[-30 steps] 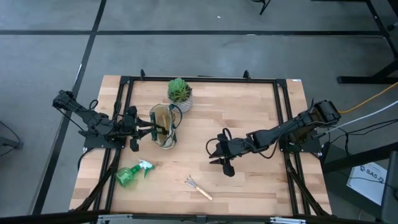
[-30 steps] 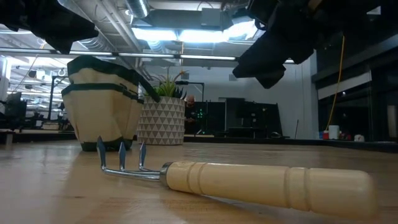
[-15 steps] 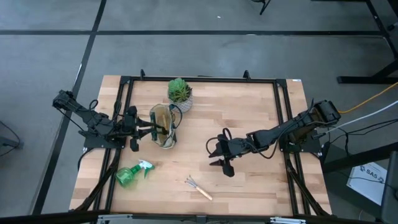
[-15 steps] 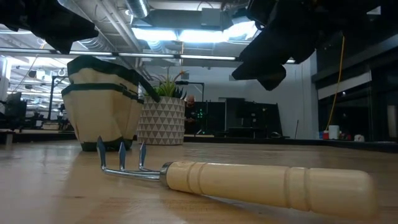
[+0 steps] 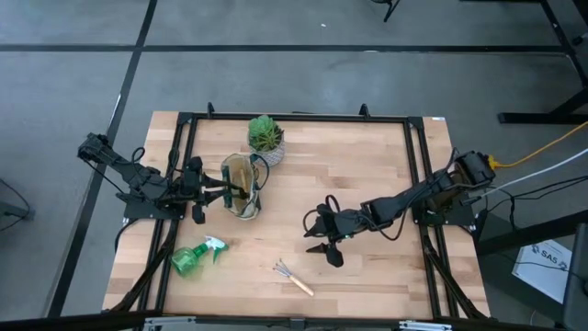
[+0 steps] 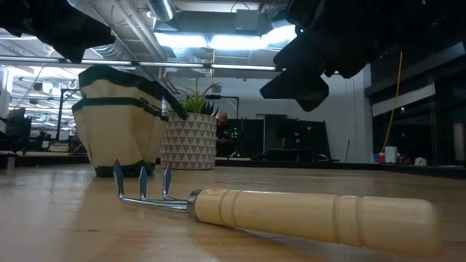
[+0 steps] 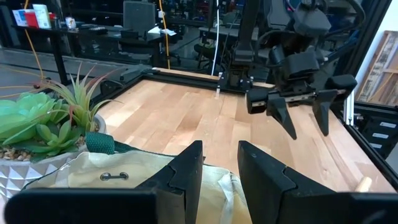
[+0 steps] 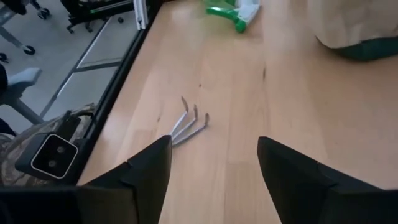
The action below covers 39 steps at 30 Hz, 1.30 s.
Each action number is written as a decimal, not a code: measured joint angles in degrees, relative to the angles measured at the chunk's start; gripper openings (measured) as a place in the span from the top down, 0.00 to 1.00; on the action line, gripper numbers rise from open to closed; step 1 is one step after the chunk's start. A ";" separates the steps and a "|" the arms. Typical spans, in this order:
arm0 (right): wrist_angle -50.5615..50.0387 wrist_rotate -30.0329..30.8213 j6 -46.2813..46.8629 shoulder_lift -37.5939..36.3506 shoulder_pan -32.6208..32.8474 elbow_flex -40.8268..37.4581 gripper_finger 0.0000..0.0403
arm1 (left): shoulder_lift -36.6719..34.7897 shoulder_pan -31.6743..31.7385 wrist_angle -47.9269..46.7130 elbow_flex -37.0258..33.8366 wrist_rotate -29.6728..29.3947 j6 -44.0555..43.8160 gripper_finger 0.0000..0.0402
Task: Pick & Place Garden tools in Gardening bag
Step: Put the hand rake into the gardening bag
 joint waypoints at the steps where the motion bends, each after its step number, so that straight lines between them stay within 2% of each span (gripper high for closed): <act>1: 0.74 0.00 -0.23 0.46 0.18 0.00 0.40 | -0.01 -0.02 0.02 0.00 0.00 0.00 0.76; 13: 2.86 0.02 -0.60 2.37 1.86 0.03 0.40 | 0.00 -0.02 0.00 0.00 0.00 0.00 0.76; 27: -5.30 0.00 -3.82 2.39 3.37 7.67 0.40 | 0.01 0.00 0.01 0.00 -0.01 0.00 0.76; 39: -6.38 0.21 -5.16 2.39 3.35 8.31 0.40 | 0.01 -0.02 0.01 0.00 -0.02 0.00 0.76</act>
